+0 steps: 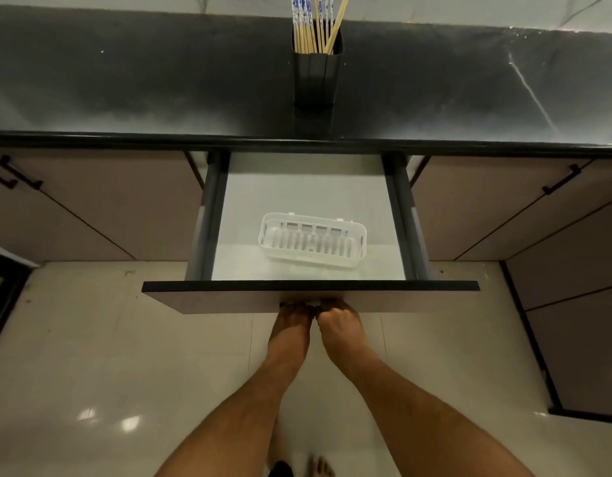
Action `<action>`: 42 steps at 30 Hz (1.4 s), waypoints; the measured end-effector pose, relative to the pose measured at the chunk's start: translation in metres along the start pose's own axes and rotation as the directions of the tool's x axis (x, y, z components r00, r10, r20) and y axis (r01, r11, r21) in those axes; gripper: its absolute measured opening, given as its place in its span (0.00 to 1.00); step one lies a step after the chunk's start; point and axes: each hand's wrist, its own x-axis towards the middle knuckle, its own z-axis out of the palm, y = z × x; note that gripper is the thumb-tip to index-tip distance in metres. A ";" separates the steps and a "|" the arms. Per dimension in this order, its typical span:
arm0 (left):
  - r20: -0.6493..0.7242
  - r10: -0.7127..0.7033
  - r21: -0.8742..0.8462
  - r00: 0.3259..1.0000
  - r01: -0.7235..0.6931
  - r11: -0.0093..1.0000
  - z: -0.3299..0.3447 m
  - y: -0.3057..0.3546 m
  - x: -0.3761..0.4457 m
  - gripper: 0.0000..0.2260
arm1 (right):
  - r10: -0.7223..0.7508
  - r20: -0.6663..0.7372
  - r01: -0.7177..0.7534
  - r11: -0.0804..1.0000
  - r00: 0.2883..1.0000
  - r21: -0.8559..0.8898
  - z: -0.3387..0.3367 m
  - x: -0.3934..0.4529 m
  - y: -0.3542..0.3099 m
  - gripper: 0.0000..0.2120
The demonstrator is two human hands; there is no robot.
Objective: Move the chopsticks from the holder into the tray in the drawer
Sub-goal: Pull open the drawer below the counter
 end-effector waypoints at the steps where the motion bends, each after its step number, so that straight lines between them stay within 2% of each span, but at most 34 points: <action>1: 0.001 0.020 0.045 1.000 -0.020 0.999 0.004 0.001 -0.009 0.19 | -0.007 0.005 0.007 1.000 1.000 -0.006 0.002 -0.008 -0.001 0.12; 4: -0.008 0.062 0.213 0.998 -0.059 0.975 0.014 0.004 -0.036 0.19 | -0.020 0.026 0.021 1.000 0.999 -0.019 0.007 -0.035 -0.007 0.12; 10: 0.049 0.064 0.255 0.997 -0.074 0.964 0.022 0.006 -0.075 0.22 | -0.042 0.055 0.044 0.998 0.998 -0.033 0.016 -0.075 -0.015 0.14; 13: 0.033 0.100 0.297 0.994 -0.105 0.949 0.023 0.007 -0.082 0.22 | -0.033 0.027 0.034 0.999 0.999 -0.032 0.019 -0.080 -0.017 0.15; 16: 0.024 0.099 0.248 0.995 -0.102 0.963 0.022 0.006 -0.080 0.21 | -0.016 0.021 0.016 0.999 1.000 -0.034 0.020 -0.080 -0.017 0.15; 21: 0.007 0.135 0.217 0.991 -0.133 0.967 0.023 0.004 -0.086 0.24 | -0.037 0.030 0.038 0.999 0.999 -0.033 0.023 -0.088 -0.021 0.14; 27: 0.010 0.117 0.027 0.993 -0.118 0.993 0.016 0.003 -0.098 0.20 | -0.026 0.022 0.025 0.999 0.999 0.019 0.017 -0.103 -0.027 0.16; 30: -0.077 0.180 0.098 0.981 -0.173 0.980 0.006 0.006 -0.111 0.21 | -0.036 -0.038 0.035 0.999 0.999 -0.029 0.010 -0.114 -0.031 0.21; 34: -0.203 0.253 0.179 0.946 -0.218 0.959 -0.017 0.011 -0.138 0.15 | -0.038 -0.087 0.030 0.995 0.995 -0.098 -0.008 -0.130 -0.041 0.20; 39: -0.416 0.364 0.160 0.833 -0.327 0.931 -0.055 0.013 -0.156 0.16 | -0.007 -0.163 -0.003 0.998 0.987 -0.058 -0.045 -0.141 -0.054 0.18; 42: -0.464 0.425 0.157 0.777 -0.400 0.903 -0.086 0.017 -0.155 0.16 | -0.006 -0.217 -0.003 0.999 0.976 -0.041 -0.075 -0.137 -0.061 0.18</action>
